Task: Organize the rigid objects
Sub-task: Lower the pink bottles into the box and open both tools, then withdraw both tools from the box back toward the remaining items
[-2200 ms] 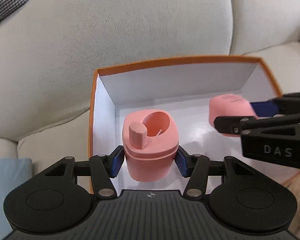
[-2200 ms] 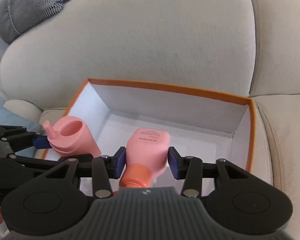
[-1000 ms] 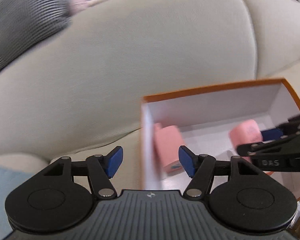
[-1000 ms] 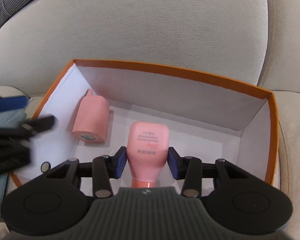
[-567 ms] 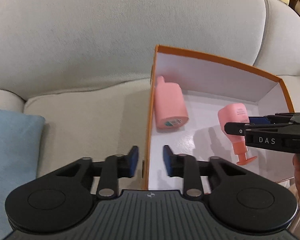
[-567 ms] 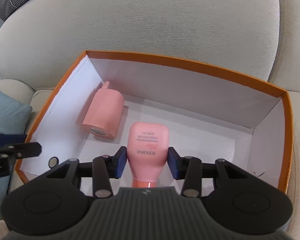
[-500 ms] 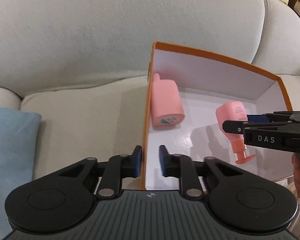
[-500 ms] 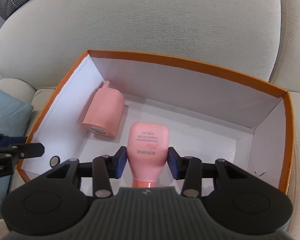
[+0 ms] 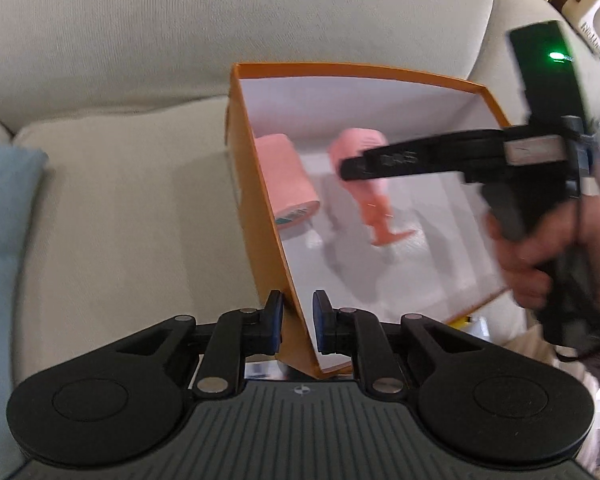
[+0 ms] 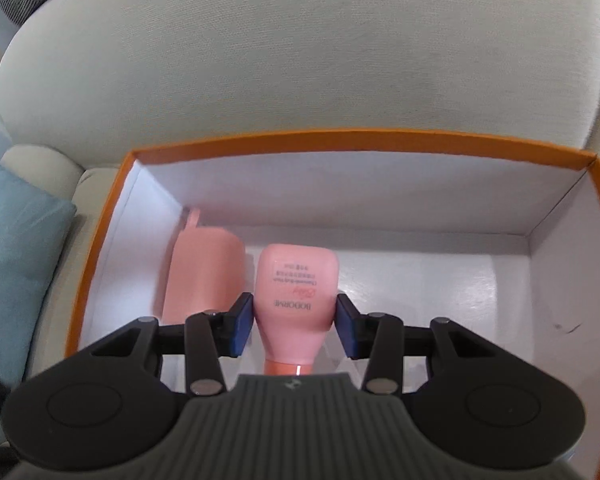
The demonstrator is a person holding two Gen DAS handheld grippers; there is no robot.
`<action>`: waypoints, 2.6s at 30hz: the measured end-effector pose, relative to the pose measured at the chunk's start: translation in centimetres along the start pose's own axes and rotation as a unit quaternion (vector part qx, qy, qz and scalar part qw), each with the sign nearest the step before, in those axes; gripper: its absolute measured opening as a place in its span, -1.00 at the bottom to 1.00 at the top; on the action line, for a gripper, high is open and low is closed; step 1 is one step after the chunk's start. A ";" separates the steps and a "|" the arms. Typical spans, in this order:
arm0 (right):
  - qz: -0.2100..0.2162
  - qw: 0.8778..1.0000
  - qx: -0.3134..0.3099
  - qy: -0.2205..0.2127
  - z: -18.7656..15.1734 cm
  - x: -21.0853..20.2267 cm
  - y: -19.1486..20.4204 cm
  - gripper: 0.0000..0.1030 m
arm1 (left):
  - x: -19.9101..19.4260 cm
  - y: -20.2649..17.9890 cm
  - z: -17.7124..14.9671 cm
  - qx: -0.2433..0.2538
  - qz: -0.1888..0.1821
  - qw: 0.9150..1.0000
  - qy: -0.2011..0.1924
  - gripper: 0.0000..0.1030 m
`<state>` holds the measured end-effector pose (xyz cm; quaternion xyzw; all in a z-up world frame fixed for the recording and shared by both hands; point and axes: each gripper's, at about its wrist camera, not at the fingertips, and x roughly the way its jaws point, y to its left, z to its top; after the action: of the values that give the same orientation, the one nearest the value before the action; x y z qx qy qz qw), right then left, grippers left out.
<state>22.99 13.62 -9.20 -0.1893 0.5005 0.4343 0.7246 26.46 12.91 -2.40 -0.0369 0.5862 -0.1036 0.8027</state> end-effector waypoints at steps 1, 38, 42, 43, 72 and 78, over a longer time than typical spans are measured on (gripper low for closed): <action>0.001 1.000 -0.005 0.003 0.1 0.4 0.2 -0.12 | 0.0 0.1 -0.1 -0.003 -0.006 1.000 0.003 -0.67; 0.084 0.982 -0.163 0.052 0.6 3.5 2.5 0.44 | 0.9 0.1 3.2 0.000 0.038 0.998 -0.043 -0.72; 0.083 0.981 -0.169 0.047 0.5 3.3 2.9 0.43 | 1.0 0.3 3.2 -0.006 0.039 0.998 -0.042 -0.78; 0.083 0.981 -0.173 0.044 0.4 3.4 2.9 0.43 | 1.0 0.3 3.2 -0.008 0.038 0.998 -0.041 -0.77; 0.002 0.987 -0.033 -0.160 -13.8 -15.3 0.4 0.51 | -7.3 -6.1 -8.5 -0.011 0.012 0.977 -0.211 -0.46; -0.058 0.987 0.006 -0.149 -18.3 -15.5 -1.5 0.51 | -5.3 -7.3 -10.8 -0.026 -0.033 0.985 -0.168 -0.46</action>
<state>12.04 -6.98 -3.52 -0.1472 0.3778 0.4119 0.8160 13.81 7.59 0.54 -0.0943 0.4443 -0.1073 0.8844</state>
